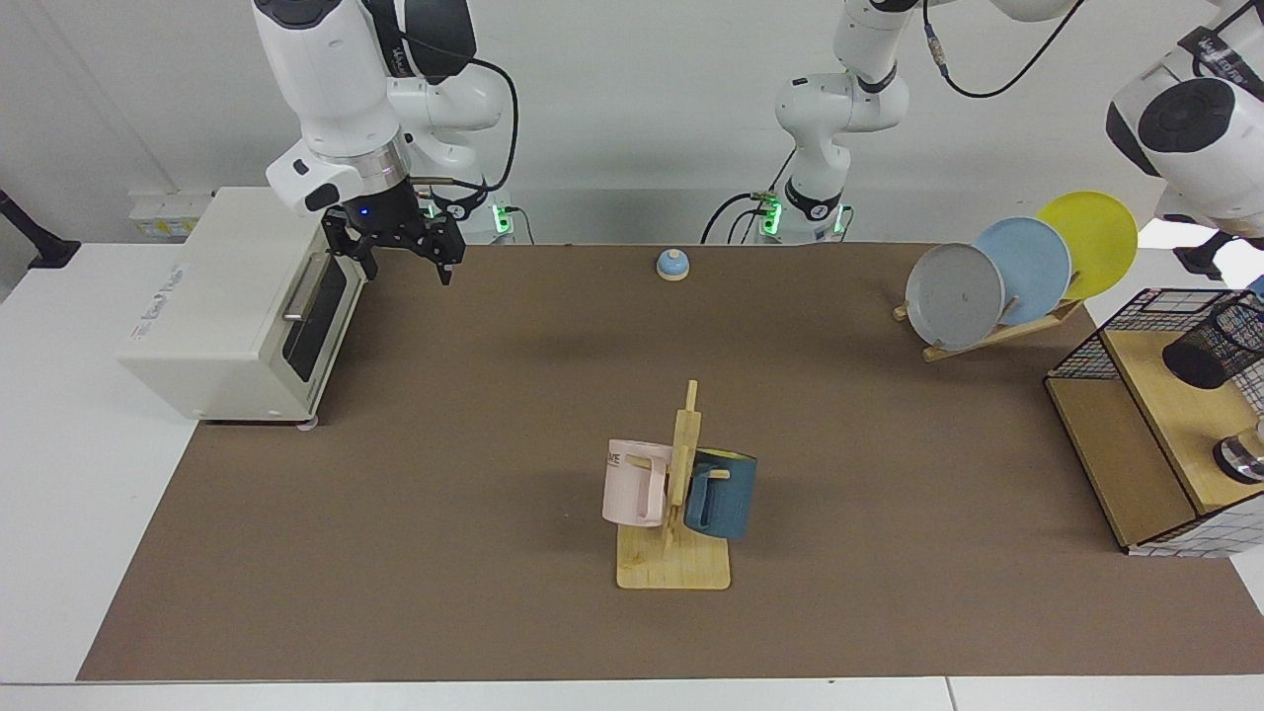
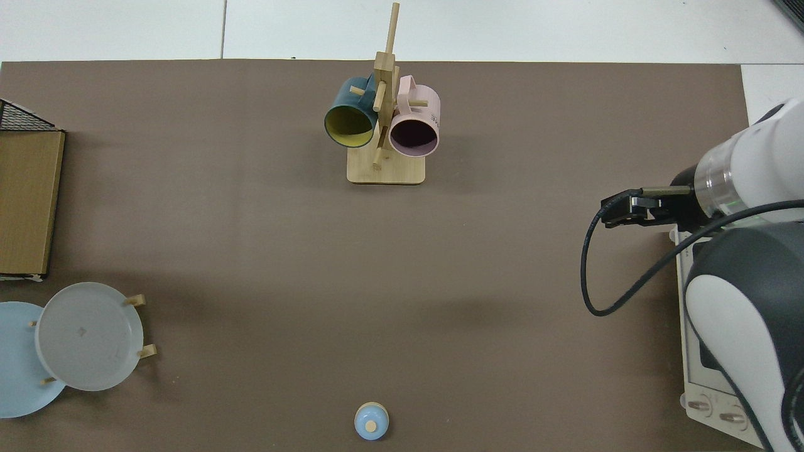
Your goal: Put markers into pen holder
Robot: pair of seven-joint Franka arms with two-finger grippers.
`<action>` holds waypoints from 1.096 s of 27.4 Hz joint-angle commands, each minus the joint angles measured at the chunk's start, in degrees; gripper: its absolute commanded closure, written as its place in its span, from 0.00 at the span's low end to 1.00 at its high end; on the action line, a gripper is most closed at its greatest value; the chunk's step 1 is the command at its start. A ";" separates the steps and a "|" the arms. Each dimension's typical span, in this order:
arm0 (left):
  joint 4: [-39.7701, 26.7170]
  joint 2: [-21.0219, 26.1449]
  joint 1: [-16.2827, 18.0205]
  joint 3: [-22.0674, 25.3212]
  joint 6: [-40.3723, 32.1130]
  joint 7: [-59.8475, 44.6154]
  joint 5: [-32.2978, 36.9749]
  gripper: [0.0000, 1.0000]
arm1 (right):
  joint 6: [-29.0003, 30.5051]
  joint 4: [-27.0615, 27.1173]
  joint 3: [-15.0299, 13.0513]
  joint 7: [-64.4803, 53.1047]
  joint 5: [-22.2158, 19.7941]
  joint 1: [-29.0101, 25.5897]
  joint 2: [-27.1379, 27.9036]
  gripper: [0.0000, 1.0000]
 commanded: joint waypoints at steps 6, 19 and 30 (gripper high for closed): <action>6.39 6.54 2.99 -0.48 1.31 6.02 -3.88 1.00 | -1.15 1.11 0.65 -1.07 0.57 -0.96 0.46 0.00; 4.02 6.98 5.36 -0.39 5.08 6.11 -2.04 1.00 | -1.15 1.11 0.65 -1.07 0.57 -0.96 0.46 0.00; 1.21 6.28 6.15 -0.39 5.62 5.84 -2.12 1.00 | -1.15 1.11 0.65 -1.07 0.57 -0.96 0.46 0.00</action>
